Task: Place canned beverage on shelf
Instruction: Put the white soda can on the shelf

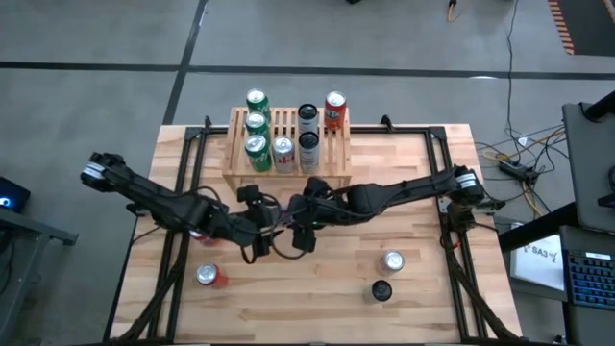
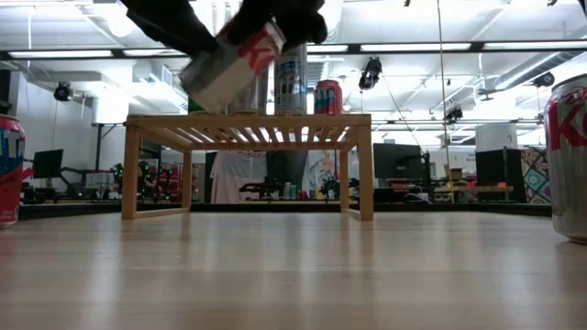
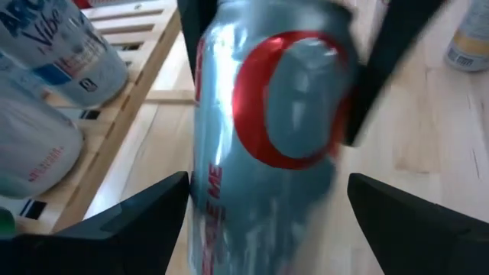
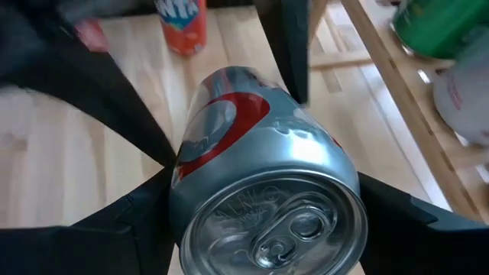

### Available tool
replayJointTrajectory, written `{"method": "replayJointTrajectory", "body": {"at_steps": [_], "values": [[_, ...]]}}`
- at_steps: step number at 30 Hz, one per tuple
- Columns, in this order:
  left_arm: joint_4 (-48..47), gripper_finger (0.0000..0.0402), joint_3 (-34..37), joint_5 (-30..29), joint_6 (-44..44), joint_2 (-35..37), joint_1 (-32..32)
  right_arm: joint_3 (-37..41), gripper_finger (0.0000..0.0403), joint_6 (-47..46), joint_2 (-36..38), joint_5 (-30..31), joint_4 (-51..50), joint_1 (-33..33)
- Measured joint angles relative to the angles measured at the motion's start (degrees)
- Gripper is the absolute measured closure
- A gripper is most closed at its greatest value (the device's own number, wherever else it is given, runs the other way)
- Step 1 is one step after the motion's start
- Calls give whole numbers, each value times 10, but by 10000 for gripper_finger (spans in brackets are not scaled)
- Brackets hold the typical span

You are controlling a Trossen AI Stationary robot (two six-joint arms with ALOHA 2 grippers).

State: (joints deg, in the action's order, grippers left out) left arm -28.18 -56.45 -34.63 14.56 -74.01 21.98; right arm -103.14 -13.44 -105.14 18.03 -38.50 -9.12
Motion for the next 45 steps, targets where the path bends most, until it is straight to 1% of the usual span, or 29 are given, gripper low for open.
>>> {"method": "replayJointTrajectory", "body": {"at_steps": [6,12,15,18,19,24,27,31,34,41,45], "values": [[-4,60,0,-12,12,-3,0,-11,117,1,-7,2,13,-1],[-4,60,0,-13,10,-4,0,-11,117,14,-8,2,47,-2],[-6,78,0,-13,10,-7,0,-11,117,19,-9,1,50,-2],[-8,108,0,-22,7,-8,1,-11,116,31,-9,1,54,-2],[-8,113,0,-27,8,-7,1,-11,110,35,-9,0,56,-2],[-7,112,0,-32,11,0,1,-14,63,38,-7,6,75,-2],[-9,112,0,-43,6,6,1,-15,56,47,9,7,75,-1],[-4,112,0,-65,-19,30,1,-22,58,73,26,6,71,-1],[12,112,1,-65,-44,55,2,-45,60,98,39,4,62,-1],[115,112,0,-67,-170,118,3,-128,54,195,56,1,41,-1],[151,112,0,-70,-229,140,3,-173,55,261,55,1,33,-1]]}}
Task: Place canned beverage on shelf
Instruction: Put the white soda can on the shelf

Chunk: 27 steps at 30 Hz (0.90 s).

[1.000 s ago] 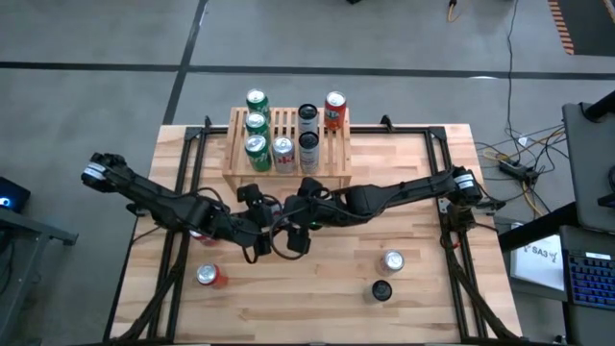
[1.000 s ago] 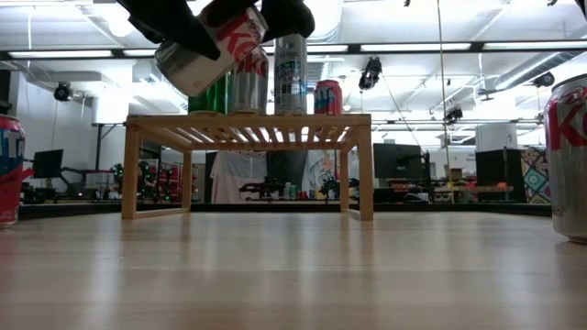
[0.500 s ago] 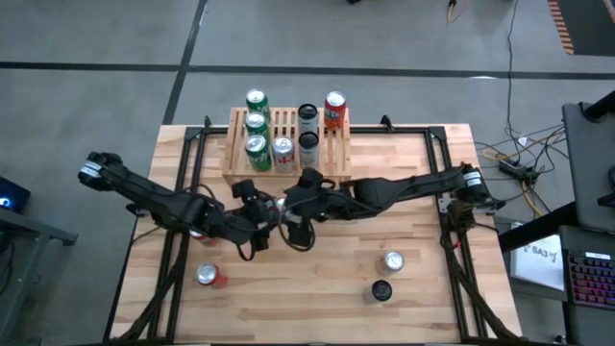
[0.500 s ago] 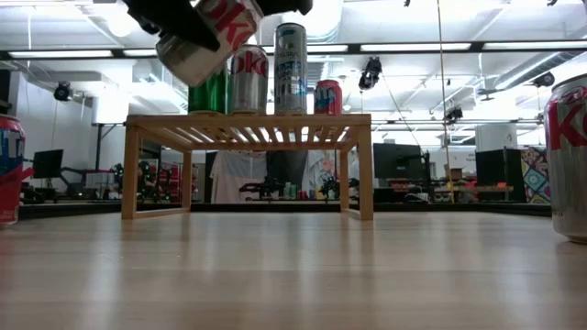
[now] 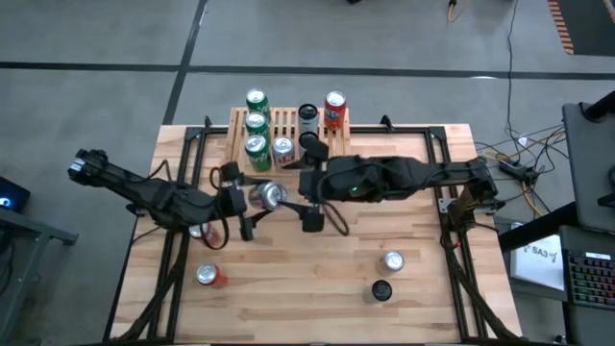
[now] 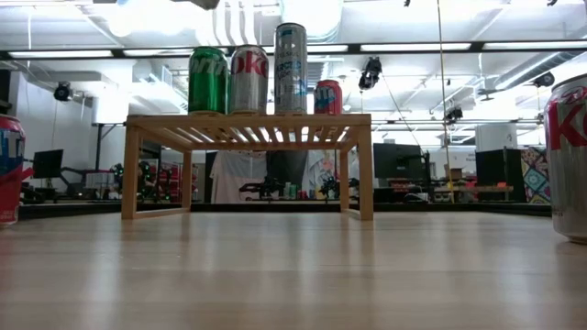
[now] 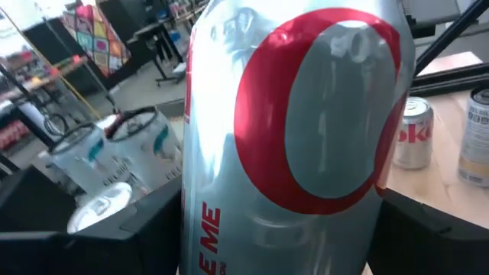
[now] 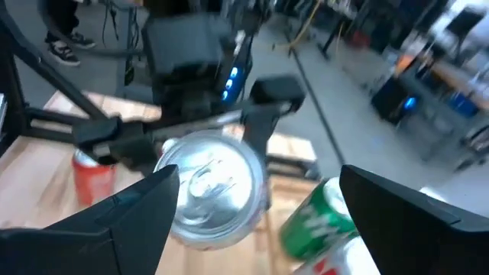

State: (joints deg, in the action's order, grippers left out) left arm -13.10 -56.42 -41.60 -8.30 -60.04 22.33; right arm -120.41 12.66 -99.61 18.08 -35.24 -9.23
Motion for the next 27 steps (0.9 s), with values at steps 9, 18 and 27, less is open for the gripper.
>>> {"method": "replayJointTrajectory", "body": {"at_steps": [9,18,27], "values": [[46,112,5,-2,-65,30,-4,-105,54,59,-2,0,-77,2],[40,112,7,-45,-70,31,-27,-146,64,67,-23,25,-122,33],[34,112,16,-43,-73,31,-72,-143,67,105,-38,12,-198,42]]}}
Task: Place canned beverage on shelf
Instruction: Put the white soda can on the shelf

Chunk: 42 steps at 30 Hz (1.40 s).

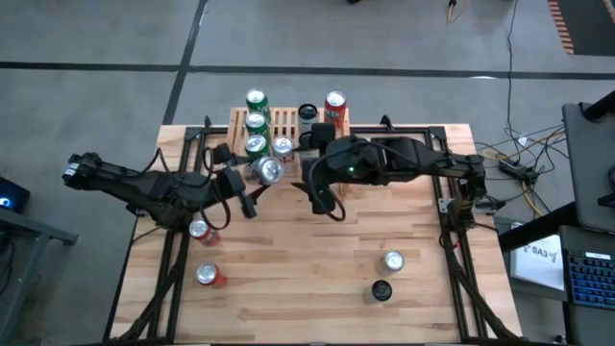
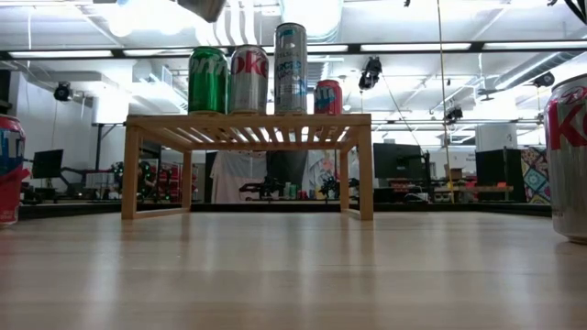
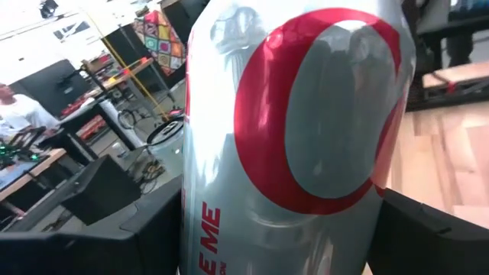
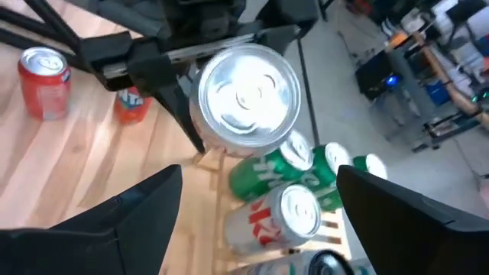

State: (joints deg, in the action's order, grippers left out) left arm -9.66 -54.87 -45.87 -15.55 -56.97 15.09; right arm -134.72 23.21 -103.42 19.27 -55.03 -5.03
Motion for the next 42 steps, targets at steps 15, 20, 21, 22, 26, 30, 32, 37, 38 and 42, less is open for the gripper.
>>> {"method": "replayJointTrajectory", "body": {"at_steps": [15,20,21,22,26,30,32,37,38,42], "values": [[257,112,73,243,6,2,23,79,72,-151,4,-132,-59,-26],[343,112,122,243,14,3,42,195,74,-164,21,-99,62,-59],[353,112,129,243,16,3,46,219,74,-163,26,-81,95,-67],[362,112,133,243,19,4,51,245,74,-162,32,-59,128,-75],[386,112,146,243,28,8,70,339,74,-146,56,56,273,-104],[398,112,150,240,29,0,81,418,74,-129,65,94,446,-117],[399,112,150,238,28,-3,83,449,74,-127,64,93,517,-117],[392,112,150,224,26,-5,84,496,68,-116,63,92,641,-115],[392,112,150,223,25,-5,84,504,67,-113,63,92,659,-116],[395,112,147,223,23,-7,85,521,64,-103,62,81,712,-115]]}}
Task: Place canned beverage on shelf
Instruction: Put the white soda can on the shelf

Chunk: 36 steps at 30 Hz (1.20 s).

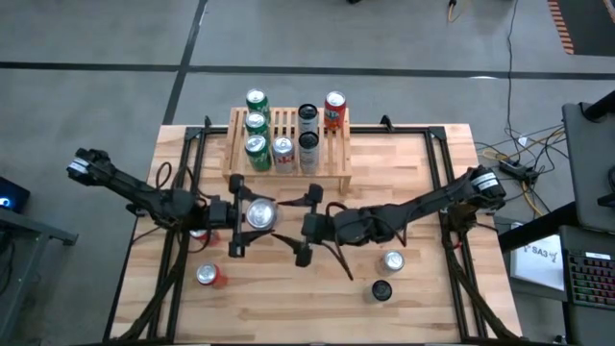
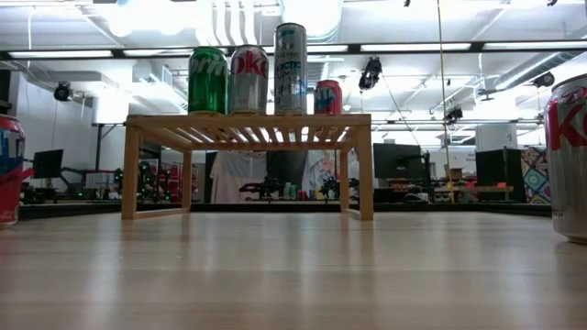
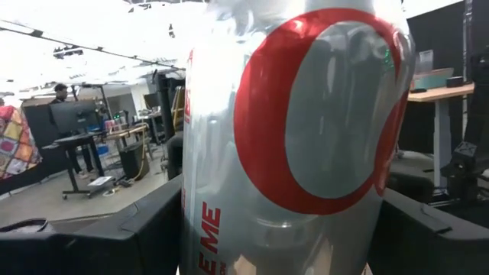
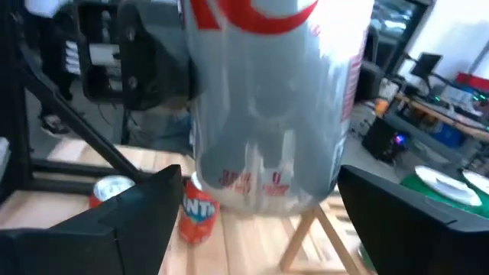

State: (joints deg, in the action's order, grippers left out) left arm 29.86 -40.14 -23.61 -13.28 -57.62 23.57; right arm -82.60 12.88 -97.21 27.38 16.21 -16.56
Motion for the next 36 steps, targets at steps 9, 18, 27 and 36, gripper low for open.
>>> {"method": "replayJointTrajectory", "body": {"at_steps": [9,18,27,36], "values": [[55,112,-2,-5,-14,-26,0,-1,65,29,-14,-15,55,6],[76,112,-2,-13,-13,-46,0,-2,82,32,-20,-19,56,11],[73,65,-2,-15,-13,-45,0,-2,110,25,-20,-17,52,11],[27,60,-3,-18,-10,-30,0,-2,111,32,-6,15,3,11]]}}
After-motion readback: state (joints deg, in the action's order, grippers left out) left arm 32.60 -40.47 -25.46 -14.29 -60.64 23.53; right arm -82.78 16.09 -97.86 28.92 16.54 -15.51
